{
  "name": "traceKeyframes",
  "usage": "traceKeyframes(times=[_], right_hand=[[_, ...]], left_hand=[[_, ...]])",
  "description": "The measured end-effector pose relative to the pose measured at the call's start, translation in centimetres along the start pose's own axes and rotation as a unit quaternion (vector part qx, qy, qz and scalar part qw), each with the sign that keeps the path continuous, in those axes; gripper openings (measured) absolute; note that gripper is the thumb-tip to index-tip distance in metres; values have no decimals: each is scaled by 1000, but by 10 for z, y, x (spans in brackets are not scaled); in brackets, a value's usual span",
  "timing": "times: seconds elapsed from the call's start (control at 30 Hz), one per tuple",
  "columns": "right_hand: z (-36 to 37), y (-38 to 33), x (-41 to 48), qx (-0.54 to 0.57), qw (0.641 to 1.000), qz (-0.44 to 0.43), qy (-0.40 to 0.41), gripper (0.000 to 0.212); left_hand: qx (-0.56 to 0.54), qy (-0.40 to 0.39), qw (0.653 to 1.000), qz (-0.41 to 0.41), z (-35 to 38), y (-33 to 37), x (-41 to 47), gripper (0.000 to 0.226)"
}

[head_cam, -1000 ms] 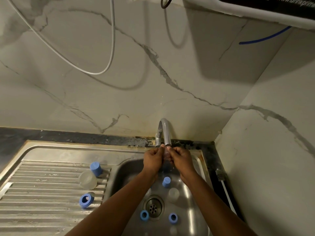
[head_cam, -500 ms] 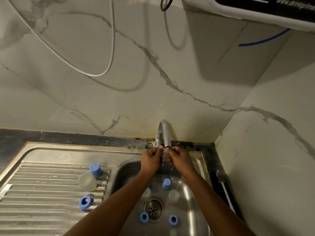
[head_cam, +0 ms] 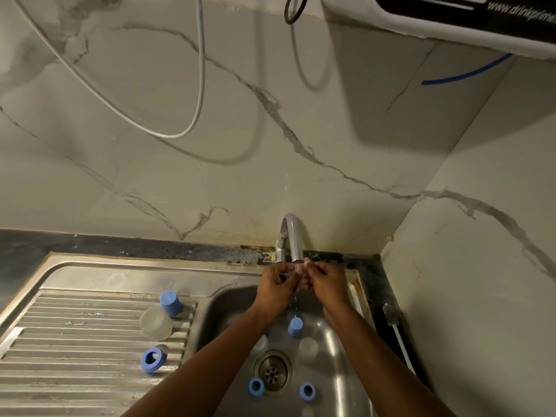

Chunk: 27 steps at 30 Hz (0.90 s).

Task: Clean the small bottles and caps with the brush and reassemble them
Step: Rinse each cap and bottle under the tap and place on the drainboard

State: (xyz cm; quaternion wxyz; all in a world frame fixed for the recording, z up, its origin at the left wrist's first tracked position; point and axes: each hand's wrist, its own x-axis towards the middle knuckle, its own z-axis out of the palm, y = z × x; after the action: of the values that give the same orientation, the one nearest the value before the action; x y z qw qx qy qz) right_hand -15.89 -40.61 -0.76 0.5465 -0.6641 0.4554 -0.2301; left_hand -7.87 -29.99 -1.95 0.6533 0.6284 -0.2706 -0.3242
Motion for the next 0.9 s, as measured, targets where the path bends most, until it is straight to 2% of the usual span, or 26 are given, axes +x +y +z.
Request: traceKeyframes(times=[0.33,0.57,0.63,0.73,0.8,0.9], right_hand=[[11,-9,-15,27,998,23,-59,37],[3,-4,-9,37,998,3,-53,16],[2,1,-6,66,997,31,-40,21],[2,3,3,205,970,125,-24,26],[3,1,3,227,959,163,-41,27],[7,2,-4,197,959,186,-77,30]], left_hand=[[28,110,992,-52,-15,1,14,59],[45,42,996,-67,-12,5,16,39],[46,-2,998,-35,-12,5,12,30],[108,-76,990,52,-11,2,0,15],[250,-72,961,92,-19,-1,-3,22],[493,-71,855,146,-37,4,-3,43]])
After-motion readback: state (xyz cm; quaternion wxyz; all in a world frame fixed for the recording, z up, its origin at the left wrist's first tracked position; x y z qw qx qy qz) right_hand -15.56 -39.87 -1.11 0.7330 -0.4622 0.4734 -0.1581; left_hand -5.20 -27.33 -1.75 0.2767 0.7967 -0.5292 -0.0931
